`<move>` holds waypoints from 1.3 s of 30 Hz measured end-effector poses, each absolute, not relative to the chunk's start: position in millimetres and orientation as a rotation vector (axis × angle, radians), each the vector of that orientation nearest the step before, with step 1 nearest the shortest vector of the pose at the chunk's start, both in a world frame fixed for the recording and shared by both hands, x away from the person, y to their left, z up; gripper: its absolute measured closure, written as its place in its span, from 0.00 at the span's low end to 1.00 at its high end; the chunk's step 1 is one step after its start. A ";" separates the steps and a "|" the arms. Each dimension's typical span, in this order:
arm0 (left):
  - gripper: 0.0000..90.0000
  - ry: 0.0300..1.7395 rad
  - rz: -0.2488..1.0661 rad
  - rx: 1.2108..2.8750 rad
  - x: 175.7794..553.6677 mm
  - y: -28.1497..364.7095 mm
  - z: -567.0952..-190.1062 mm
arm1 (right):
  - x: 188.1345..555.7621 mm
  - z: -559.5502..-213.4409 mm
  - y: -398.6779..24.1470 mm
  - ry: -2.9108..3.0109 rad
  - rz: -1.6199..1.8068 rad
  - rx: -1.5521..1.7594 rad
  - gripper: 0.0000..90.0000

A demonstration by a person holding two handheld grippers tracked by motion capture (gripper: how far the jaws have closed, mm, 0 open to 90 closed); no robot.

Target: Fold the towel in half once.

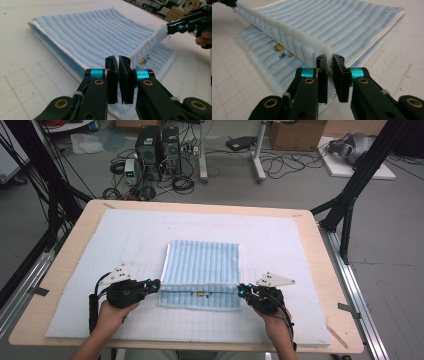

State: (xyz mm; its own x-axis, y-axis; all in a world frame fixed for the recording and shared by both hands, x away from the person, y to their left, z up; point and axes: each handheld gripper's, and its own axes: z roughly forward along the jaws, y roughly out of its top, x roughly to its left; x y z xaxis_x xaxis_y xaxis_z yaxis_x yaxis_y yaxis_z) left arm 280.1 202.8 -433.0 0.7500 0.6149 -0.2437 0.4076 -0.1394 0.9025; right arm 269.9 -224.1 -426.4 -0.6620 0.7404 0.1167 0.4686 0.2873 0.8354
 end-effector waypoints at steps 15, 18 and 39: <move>0.66 0.861 0.199 1.733 272.8 206.9 -436.6 | 257.4 -423.8 -238.5 2.263 1.330 1.141 0.69; 0.63 0.881 0.217 1.716 274.2 211.0 -436.1 | 255.9 -420.0 -245.7 2.213 1.372 1.164 0.67; 0.82 0.996 0.226 1.978 285.7 175.0 -448.5 | 266.0 -444.6 -203.8 2.434 1.148 1.076 0.82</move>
